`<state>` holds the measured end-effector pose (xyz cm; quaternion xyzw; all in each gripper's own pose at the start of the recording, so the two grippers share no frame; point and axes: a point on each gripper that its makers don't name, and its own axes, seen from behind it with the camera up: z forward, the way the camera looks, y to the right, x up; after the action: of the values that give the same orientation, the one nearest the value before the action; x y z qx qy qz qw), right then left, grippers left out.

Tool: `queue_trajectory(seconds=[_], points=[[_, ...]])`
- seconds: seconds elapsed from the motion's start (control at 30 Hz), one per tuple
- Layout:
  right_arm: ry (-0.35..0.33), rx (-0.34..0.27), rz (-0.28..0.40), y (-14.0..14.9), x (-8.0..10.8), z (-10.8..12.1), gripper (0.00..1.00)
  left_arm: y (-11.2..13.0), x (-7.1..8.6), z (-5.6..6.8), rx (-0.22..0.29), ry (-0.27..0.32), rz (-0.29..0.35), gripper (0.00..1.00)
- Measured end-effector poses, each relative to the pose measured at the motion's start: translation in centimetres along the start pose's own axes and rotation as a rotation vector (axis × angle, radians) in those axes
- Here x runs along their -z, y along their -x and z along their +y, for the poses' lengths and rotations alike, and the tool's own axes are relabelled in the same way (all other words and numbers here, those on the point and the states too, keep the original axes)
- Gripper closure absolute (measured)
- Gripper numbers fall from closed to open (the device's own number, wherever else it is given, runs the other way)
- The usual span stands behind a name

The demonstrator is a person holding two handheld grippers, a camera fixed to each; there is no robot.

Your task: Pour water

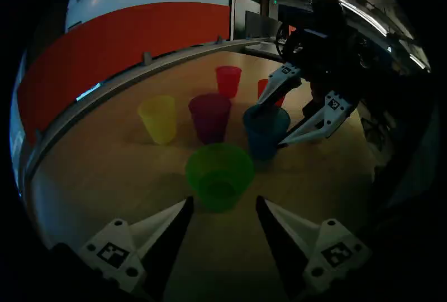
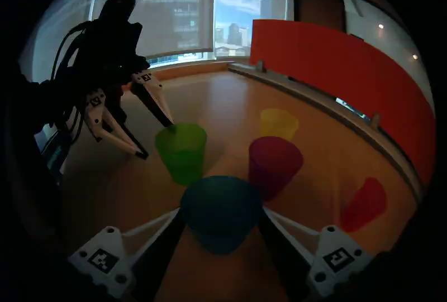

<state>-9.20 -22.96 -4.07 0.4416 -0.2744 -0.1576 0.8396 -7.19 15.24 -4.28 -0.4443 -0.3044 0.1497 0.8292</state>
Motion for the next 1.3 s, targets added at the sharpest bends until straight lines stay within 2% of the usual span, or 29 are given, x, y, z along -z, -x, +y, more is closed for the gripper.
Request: queue_trajectory(seconds=[0.27, 0.47, 0.6, 0.87, 1.07, 1.3], points=[[0.014, -0.007, -0.012, 0.8, 0.6, 0.2, 0.09, 0.2, 0.2, 0.5, -0.006, 0.001, -0.003, 0.18], [0.026, 0.005, -0.016, 0.8, 1.2, 0.3, 0.00, 0.3, 0.5, 0.7, -0.005, -0.007, -0.004, 0.18], [0.036, 0.014, -0.016, 0.7, 1.9, 0.3, 0.00, 0.4, 0.8, 0.7, -0.003, -0.016, -0.004, 0.18], [0.053, 0.021, 0.009, 0.1, 4.2, -0.2, 0.00, 0.2, 1.9, 1.0, 0.000, -0.039, 0.014, 0.18], [0.081, 0.005, 0.057, -0.7, 6.3, -0.4, 0.00, -0.4, 3.2, 1.1, 0.008, -0.075, 0.047, 0.18], [0.122, -0.029, 0.122, -1.4, 8.9, -0.2, 0.00, -0.9, 4.6, 0.5, 0.048, -0.136, 0.101, 0.18]])
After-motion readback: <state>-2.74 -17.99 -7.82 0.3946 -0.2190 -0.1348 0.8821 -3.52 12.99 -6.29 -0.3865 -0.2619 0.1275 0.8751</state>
